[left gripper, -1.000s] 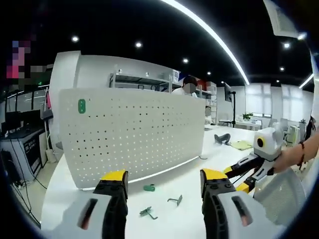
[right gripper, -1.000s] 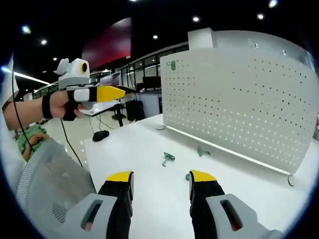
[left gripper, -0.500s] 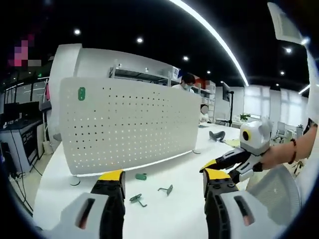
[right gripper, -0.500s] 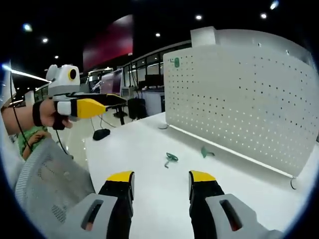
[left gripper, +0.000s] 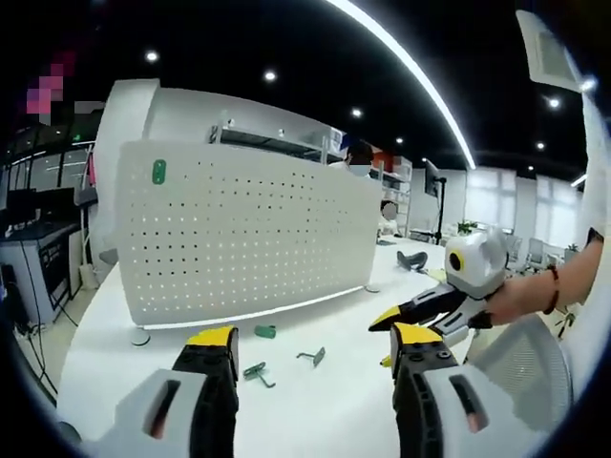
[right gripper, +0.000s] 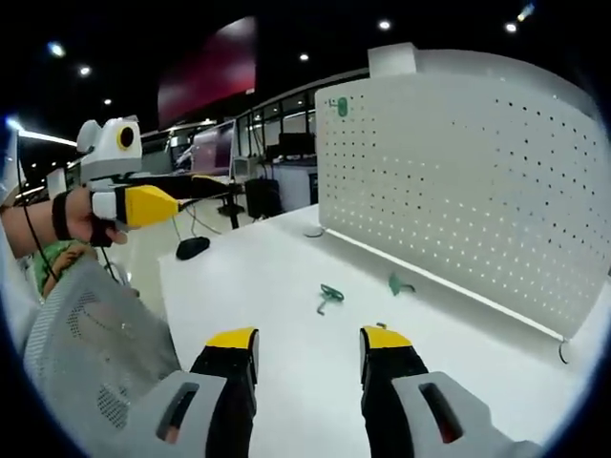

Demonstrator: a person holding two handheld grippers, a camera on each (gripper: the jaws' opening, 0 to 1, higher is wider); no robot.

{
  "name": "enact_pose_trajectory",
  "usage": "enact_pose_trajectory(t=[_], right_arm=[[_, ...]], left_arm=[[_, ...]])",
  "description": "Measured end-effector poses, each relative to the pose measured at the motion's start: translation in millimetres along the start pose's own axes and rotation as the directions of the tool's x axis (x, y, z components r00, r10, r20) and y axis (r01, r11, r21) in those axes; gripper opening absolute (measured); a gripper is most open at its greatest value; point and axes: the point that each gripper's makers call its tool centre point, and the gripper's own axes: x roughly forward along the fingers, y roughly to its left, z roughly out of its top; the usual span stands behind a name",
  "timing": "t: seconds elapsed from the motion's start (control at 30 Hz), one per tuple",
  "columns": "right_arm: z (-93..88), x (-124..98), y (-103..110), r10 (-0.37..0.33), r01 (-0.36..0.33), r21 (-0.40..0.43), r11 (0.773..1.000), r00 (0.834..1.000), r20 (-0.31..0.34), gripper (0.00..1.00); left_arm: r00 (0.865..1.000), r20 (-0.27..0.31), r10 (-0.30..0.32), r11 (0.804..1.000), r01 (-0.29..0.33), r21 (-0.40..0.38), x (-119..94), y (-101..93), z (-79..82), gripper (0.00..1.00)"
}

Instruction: Insert the hook assembly into the mounting plate slot until the hook locks in place.

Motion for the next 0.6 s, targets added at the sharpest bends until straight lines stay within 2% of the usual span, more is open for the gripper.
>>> enact_pose_trajectory(t=[0.5,0.6], right_arm=[[9.1,23,-3,0.045,-0.047,-0.049,0.998,0.998,-0.032,0.4],[10.0,28,-1,0.063,-0.065,-0.068,0.996,0.997,-0.039,0.39]], left_arm=[[1.0,-0.012,0.012,1.0,-0.012,-0.029,-6,8.8,-10.3,0.66],[1.0,0.002,0.014,0.998,-0.014,-0.054,-7,9.5,-8.9,0.66]])
